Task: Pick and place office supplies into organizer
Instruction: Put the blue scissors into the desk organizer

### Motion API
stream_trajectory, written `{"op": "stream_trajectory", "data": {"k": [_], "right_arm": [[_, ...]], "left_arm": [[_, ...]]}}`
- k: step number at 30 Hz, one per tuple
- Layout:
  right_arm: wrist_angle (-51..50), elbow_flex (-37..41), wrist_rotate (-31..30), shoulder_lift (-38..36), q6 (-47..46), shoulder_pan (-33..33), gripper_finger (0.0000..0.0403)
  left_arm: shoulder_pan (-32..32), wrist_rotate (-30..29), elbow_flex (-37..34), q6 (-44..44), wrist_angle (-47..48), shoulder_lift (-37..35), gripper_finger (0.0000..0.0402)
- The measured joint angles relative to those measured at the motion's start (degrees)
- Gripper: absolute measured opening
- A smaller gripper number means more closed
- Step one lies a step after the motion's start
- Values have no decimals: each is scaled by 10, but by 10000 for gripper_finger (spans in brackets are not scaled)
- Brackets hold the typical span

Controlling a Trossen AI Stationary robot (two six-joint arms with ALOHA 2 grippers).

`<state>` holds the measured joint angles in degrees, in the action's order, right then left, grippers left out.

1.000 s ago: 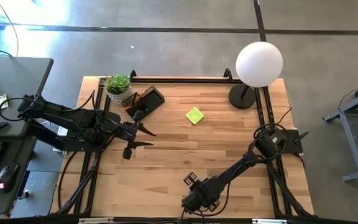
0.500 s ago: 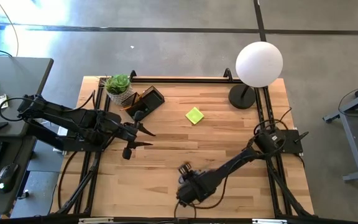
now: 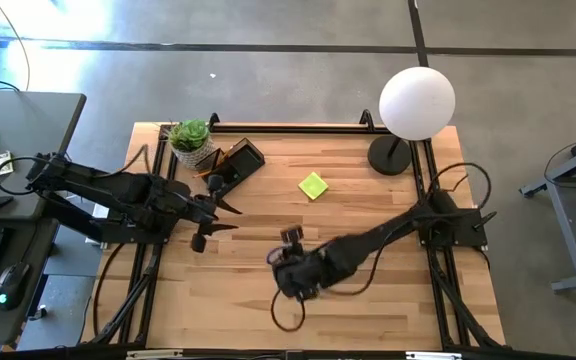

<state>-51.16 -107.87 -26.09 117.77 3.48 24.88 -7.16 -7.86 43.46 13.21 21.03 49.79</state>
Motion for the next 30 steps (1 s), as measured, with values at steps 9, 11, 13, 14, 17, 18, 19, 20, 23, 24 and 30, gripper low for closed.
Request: {"op": "stream_trajectory", "data": {"k": [9,11,13,14,17,18,19,20,23,24,30], "right_arm": [[233,0,58,-13,79,-103,81],[284,0,82,-9,90,-126,79],[354,0,108,-1,111,-148,79],[377,0,122,1,123,-159,80],[473,0,192,14,146,-193,82],[496,0,213,19,146,-204,83],[520,0,233,26,146,-215,84],[547,0,249,34,146,-224,84],[600,0,266,53,146,-249,83],[610,0,267,57,148,-255,83],[739,0,278,96,145,-294,81]], "left_arm": [[0,-56,0,-80,41,-151,149],[0,-65,0,-103,59,-179,149],[0,-67,0,-116,84,-207,149],[0,-63,0,-119,93,-223,149],[0,-12,-11,-110,84,-265,149],[0,6,-18,-104,76,-280,149],[0,21,-25,-97,62,-293,149],[0,30,-33,-92,51,-308,149],[0,29,-49,-87,35,-346,149],[0,22,-51,-86,33,-357,149],[0,17,-54,-71,32,-391,149]]}}
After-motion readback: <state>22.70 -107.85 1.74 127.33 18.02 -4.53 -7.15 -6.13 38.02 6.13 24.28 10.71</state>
